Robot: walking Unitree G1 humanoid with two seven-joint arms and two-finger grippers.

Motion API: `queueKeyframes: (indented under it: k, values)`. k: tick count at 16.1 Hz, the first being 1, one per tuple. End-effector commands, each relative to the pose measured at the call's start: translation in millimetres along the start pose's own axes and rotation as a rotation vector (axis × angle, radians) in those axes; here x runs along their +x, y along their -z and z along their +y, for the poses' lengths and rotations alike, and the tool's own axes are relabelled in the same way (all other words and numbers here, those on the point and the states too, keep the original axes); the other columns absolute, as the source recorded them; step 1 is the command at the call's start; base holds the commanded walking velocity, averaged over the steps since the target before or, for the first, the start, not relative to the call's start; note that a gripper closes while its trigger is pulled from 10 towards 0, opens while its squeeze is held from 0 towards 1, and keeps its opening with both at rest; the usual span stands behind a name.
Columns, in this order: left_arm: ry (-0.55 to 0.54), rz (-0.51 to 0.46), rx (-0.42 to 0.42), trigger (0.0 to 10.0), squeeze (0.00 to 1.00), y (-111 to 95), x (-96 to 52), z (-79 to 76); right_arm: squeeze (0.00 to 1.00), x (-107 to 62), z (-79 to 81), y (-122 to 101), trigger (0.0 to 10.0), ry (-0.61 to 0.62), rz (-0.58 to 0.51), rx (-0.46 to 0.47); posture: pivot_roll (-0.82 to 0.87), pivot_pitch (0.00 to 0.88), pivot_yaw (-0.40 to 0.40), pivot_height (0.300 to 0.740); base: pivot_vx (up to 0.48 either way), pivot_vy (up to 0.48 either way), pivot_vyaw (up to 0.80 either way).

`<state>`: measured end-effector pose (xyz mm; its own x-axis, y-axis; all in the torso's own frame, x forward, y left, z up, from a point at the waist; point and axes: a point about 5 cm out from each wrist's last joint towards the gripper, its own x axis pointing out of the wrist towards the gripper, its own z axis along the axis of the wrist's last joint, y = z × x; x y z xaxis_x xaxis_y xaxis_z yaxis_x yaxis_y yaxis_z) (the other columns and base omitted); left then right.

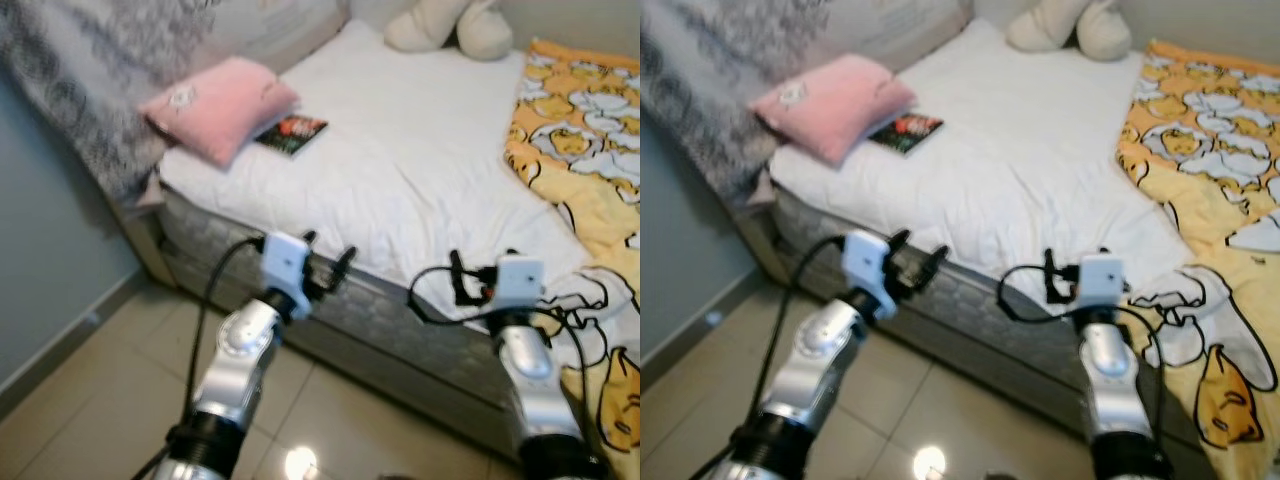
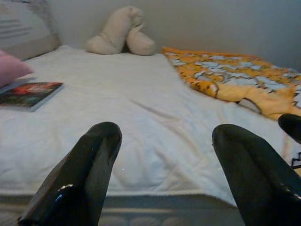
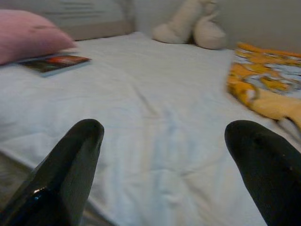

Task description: Clean up the room

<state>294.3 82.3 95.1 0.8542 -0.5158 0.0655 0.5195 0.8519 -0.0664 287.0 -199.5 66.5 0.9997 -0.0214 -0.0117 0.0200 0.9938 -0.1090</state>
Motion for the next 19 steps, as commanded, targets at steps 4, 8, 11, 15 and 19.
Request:
queueKeyframes:
  k: [4,8,11,15,19]
  values:
    - [0.038,0.002,0.039,10.0,0.0,-2,0.0,4.8,0.0,6.8,18.7,0,10.0,-0.026,0.003,0.04,-0.11,0.0,0.034,0.736,0.0,0.48,-0.56]
    - [-0.234,0.028,0.014,10.0,0.0,3,-7.6,32.3,0.0,0.2,9.7,12,10.0,0.034,0.055,0.121,-0.12,0.0,0.04,0.736,0.0,0.432,-0.75]
    - [-0.222,0.042,0.047,10.0,0.0,5,-9.6,31.0,0.0,-0.2,6.8,16,10.0,0.053,0.068,0.123,-0.11,0.0,0.045,0.736,0.0,0.0,-0.75]
    - [-0.187,0.013,0.079,10.0,0.0,-1,-9.1,32.2,0.0,-0.3,17.4,14,10.0,0.024,0.042,0.11,-0.1,0.0,0.054,0.736,0.1,-0.065,-0.56]
    - [-0.146,-0.003,0.075,10.0,0.0,-2,-6.2,21.3,0.0,6.0,14.5,7,10.0,0.047,0.008,0.1,-0.11,0.0,0.062,0.736,0.442,-0.061,0.0]
